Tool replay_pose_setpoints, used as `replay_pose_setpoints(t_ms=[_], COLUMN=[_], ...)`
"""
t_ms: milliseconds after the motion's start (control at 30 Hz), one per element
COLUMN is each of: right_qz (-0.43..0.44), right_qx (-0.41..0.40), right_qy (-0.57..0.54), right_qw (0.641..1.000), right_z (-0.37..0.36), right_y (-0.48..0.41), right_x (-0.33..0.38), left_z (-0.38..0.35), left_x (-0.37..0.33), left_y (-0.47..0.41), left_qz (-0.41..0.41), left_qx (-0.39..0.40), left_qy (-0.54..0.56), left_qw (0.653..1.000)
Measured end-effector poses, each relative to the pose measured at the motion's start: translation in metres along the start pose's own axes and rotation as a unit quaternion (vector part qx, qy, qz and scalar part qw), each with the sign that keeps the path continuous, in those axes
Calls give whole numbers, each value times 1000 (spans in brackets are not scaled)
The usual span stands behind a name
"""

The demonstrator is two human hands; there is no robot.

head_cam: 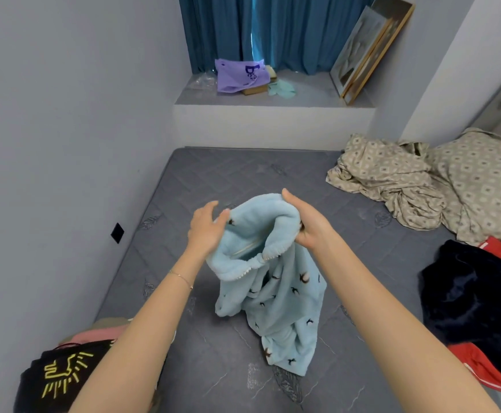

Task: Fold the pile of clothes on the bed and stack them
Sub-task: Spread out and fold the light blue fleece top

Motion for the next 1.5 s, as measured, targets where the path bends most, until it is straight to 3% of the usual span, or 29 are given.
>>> replay_pose_setpoints(t_ms=[67,133,233,333,400,467,567,667,733,867,1000,1167,1267,1367,1500], right_qz=[-10,-9,-23,-18,64,164,240,195,185,270,281,256,217,198,190], right_qx=[-16,-35,-49,-70,-102,-122,-33,81,94,38,-36,-167,-164,-147,-144], right_qy=[-2,-9,-26,-5,122,234,313,381,398,371,334,205,126,91,71], right_qw=[1000,999,998,997,985,951,918,900,894,888,899,930,954,965,969], right_z=[0,-1,2,10,18,24,29,35,37,26,24,44,47,43,39], right_y=[-1,-2,-3,-6,-9,-7,-4,0,-1,-9,-21,-31,-33,-34,-34], right_x=[-6,-8,-9,-12,-10,-6,-5,-19,-30,-33,-30,-12,3,15,25], left_z=[-6,-17,-36,-45,-47,-48,-43,-34,-33,-41,-38,-31,-37,-60,-83], left_x=[-23,-40,-43,-35,-35,-39,-47,-53,-57,-64,-50,7,51,69,49], left_y=[12,27,38,32,28,25,18,7,0,-7,-15,-14,2,19,17], left_qz=[-145,-224,-185,-153,-138,-133,-130,-133,-142,-164,-151,-54,24,15,-5], left_qx=[-3,42,123,76,62,64,62,66,92,155,157,172,226,290,239], left_qy=[57,101,145,117,106,102,119,125,113,104,96,129,188,100,172], left_qw=[988,968,964,978,983,984,982,981,979,969,971,975,955,952,956])
Point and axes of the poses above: each hand's wrist, its own y-axis away from the middle knuckle, its own z-axis out of the back of the hand, x = y × z, the point moved 5 cm from there along -y, towards the middle knuckle, and after that the axes turned 13 degrees about -x, right-handed, at the moved point
